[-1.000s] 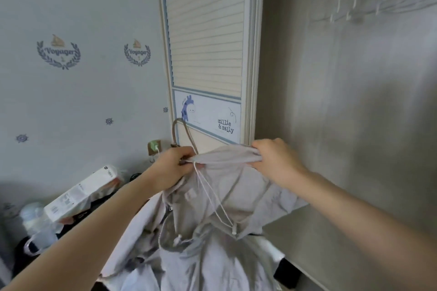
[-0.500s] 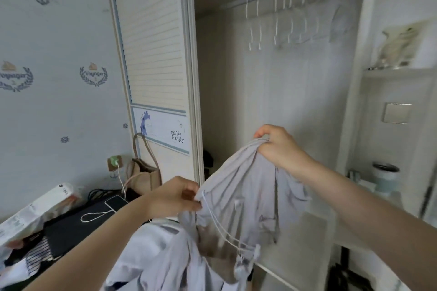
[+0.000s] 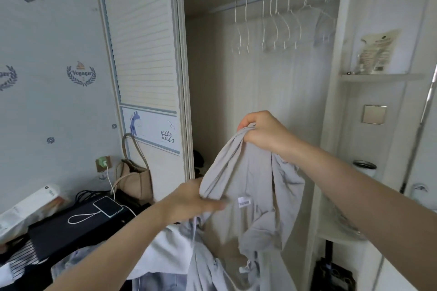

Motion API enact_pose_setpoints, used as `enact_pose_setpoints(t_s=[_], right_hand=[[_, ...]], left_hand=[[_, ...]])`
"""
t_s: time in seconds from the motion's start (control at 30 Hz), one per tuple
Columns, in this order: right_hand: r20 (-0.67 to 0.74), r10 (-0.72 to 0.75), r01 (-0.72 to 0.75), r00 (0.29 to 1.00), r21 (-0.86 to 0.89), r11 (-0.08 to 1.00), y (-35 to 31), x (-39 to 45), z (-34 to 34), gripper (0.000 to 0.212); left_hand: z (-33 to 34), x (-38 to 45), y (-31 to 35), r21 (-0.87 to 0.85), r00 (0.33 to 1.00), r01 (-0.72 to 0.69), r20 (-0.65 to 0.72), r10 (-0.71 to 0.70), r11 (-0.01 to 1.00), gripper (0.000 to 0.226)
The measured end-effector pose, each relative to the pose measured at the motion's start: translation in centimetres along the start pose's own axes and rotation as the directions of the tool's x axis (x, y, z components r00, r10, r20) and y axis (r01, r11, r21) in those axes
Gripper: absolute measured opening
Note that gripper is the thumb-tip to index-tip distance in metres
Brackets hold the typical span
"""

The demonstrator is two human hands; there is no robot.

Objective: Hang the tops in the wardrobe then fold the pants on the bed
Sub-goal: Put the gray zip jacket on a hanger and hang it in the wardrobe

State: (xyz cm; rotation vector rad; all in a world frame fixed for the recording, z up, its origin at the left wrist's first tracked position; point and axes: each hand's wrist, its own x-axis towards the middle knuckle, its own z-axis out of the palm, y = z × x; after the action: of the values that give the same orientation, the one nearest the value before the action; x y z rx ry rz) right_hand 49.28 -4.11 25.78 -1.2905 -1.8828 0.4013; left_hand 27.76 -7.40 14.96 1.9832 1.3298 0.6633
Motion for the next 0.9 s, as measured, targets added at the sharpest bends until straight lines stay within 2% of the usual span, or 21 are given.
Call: enact_pose_setpoints(t_s=[0.03, 0.07, 0.1, 0.13, 0.2, 0.27, 0.33, 0.43, 0.5, 0.57, 0.63, 0.67, 0.7, 0.73, 0.77, 0.8, 0.83, 0.9], right_hand=[[0.041, -0.019, 0.021, 0.999, -0.047, 0.999, -0.2, 0.1, 0.0, 0.017], [0.087, -0.035, 0.044, 0.996, -0.1, 0.994, -0.4, 0.2, 0.1, 0.016], [0.137, -0.04, 0.06, 0.99, -0.146, 0.988, -0.4, 0.3, 0.2, 0.015], [0.196, -0.03, 0.066, 0.98, -0.176, 0.982, -0.3, 0.3, 0.1, 0.013], [0.313, 0.018, 0.052, 0.95, -0.212, 0.976, 0.3, 0.5, -0.2, 0.016], [0.368, 0.095, 0.01, 0.925, -0.272, 0.962, 1.7, 0.9, -0.4, 0.027], [0.337, 0.122, -0.009, 0.934, -0.317, 0.948, 3.2, 1.2, 0.0, 0.029], [0.232, 0.153, -0.047, 0.961, -0.409, 0.911, 5.6, 1.1, 1.5, 0.035], [0.171, 0.193, -0.059, 0.966, -0.581, 0.812, 6.7, 0.5, 2.6, 0.049], [0.095, 0.176, -0.059, 0.98, -0.701, 0.711, 7.2, -0.5, 3.9, 0.049], [0.054, 0.169, -0.096, 0.984, -0.642, 0.761, 7.0, -1.3, 5.5, 0.03], [0.103, 0.217, -0.129, 0.971, -0.538, 0.833, 6.8, -1.6, 6.3, 0.02], [0.217, 0.284, -0.182, 0.934, -0.396, 0.9, 6.8, -2.0, 7.0, 0.016], [0.374, 0.335, -0.249, 0.865, -0.261, 0.933, 6.7, -2.4, 7.8, 0.018], [0.511, 0.347, -0.297, 0.787, -0.18, 0.938, 6.5, -2.8, 8.5, 0.023], [0.591, 0.33, -0.298, 0.736, -0.156, 0.942, 6.4, -3.1, 9.4, 0.031], [0.614, 0.296, -0.27, 0.732, -0.137, 0.953, 6.6, -3.2, 10.4, 0.036], [0.589, 0.229, -0.243, 0.775, -0.057, 0.968, 6.8, -3.2, 12.9, 0.031]], left_hand=[[0.3, 0.3, -0.4, 0.201, 0.996, 0.054, -0.075, -0.04, 0.978, 0.02], [0.5, 0.5, -0.8, 0.354, 0.986, 0.143, -0.131, -0.102, 0.924, 0.025], [0.7, 0.7, -1.2, 0.439, 0.974, 0.219, -0.15, -0.169, 0.871, 0.03], [0.7, 0.8, -1.7, 0.448, 0.963, 0.268, -0.143, -0.227, 0.853, 0.031], [0.2, 1.0, -2.9, 0.312, 0.946, 0.317, -0.038, -0.321, 0.896, 0.026], [-0.2, 0.7, -3.5, -0.045, 0.905, 0.408, 0.151, -0.397, 0.912, 0.013], [-0.5, 0.1, -3.8, -0.388, 0.893, 0.437, 0.291, -0.343, 0.812, 0.023], [-0.9, 0.4, -3.1, -0.579, 0.915, 0.4, 0.293, -0.277, 0.71, 0.03], [-1.4, 0.9, -2.4, -0.642, 0.927, 0.374, 0.274, -0.256, 0.669, 0.03], [-1.9, 1.5, -1.8, -0.674, 0.933, 0.357, 0.23, -0.276, 0.647, 0.035], [-2.6, 2.4, -1.4, -0.702, 0.94, 0.329, 0.179, -0.29, 0.632, 0.038], [-3.0, 2.8, -1.2, -0.716, 0.942, 0.319, 0.165, -0.293, 0.622, 0.038], [-3.3, 3.2, -1.0, -0.73, 0.942, 0.314, 0.16, -0.295, 0.607, 0.037], [-3.7, 3.5, -0.8, -0.74, 0.945, 0.305, 0.159, -0.285, 0.6, 0.034], [-4.1, 3.8, -0.6, -0.745, 0.951, 0.291, 0.159, -0.264, 0.6, 0.029], [-4.5, 4.1, -0.6, -0.75, 0.957, 0.278, 0.166, -0.236, 0.6, 0.026], [-5.0, 4.4, -0.6, -0.753, 0.961, 0.271, 0.176, -0.213, 0.599, 0.028], [-6.1, 5.0, -0.6, -0.752, 0.96, 0.278, 0.206, -0.188, 0.597, 0.032]])
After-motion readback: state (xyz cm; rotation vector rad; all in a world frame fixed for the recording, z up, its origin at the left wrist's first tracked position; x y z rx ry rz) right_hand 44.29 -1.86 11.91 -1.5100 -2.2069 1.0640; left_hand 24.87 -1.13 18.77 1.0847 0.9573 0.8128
